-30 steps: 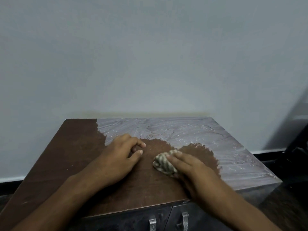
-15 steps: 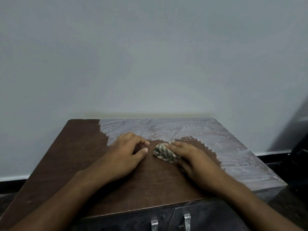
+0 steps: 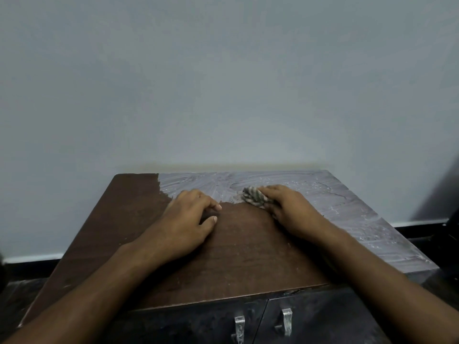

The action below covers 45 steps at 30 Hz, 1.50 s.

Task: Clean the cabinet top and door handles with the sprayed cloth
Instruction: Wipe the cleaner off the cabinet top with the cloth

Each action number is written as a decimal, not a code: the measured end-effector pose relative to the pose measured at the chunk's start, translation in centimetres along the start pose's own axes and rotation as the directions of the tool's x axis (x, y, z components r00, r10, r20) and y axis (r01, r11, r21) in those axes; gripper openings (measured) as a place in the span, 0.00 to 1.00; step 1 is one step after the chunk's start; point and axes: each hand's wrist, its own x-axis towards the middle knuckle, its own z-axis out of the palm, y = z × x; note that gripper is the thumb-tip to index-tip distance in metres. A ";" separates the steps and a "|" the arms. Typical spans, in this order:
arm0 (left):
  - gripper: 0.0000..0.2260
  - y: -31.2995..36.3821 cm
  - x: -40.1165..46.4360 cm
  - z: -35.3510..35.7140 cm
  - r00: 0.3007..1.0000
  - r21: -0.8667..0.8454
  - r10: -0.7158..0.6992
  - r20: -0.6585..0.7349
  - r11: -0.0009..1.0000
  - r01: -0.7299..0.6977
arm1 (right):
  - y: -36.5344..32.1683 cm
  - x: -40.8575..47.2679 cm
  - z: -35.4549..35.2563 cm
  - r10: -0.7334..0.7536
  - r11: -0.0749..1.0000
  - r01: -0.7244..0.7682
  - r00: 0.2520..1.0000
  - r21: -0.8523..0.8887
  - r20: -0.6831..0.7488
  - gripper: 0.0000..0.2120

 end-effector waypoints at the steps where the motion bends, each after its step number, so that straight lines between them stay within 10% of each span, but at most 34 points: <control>1: 0.09 -0.1 -0.1 -0.2 1.000 0.007 0.002 -0.004 1.000 -0.002 | 0.1 0.3 0.0 0.013 1.000 -0.013 1.000 -0.004 -0.003 0.20; 14: 0.10 -1.6 -0.8 -1.6 0.998 0.047 -0.047 -0.028 0.998 0.049 | -1.1 2.5 0.7 0.011 1.000 -0.012 1.000 0.006 0.022 0.19; 20: 0.10 -2.6 -1.3 -2.2 0.996 0.049 -0.066 -0.061 0.996 0.069 | -4.7 -1.8 1.7 -0.229 0.971 0.225 0.972 0.077 0.057 0.21; 28: 0.14 -3.7 -1.9 -3.1 0.987 0.062 -0.108 -0.115 0.991 0.116 | -1.6 3.5 0.9 -0.009 0.999 0.009 1.000 0.032 0.006 0.17; 35: 0.16 -4.7 -1.4 -2.6 0.971 0.126 -0.142 -0.195 0.978 0.168 | -6.4 0.1 2.4 -0.272 0.961 0.265 0.958 0.085 0.091 0.21; 40: 0.17 -4.8 -1.3 -2.5 0.966 0.090 -0.182 -0.185 0.975 0.201 | -3.1 6.4 2.2 -0.038 0.998 0.035 0.998 0.059 0.052 0.17; 45: 0.17 -5.3 -1.4 -2.7 0.962 0.082 -0.196 -0.190 0.973 0.215 | -7.5 5.1 4.4 -0.194 0.977 0.186 0.977 0.102 0.085 0.18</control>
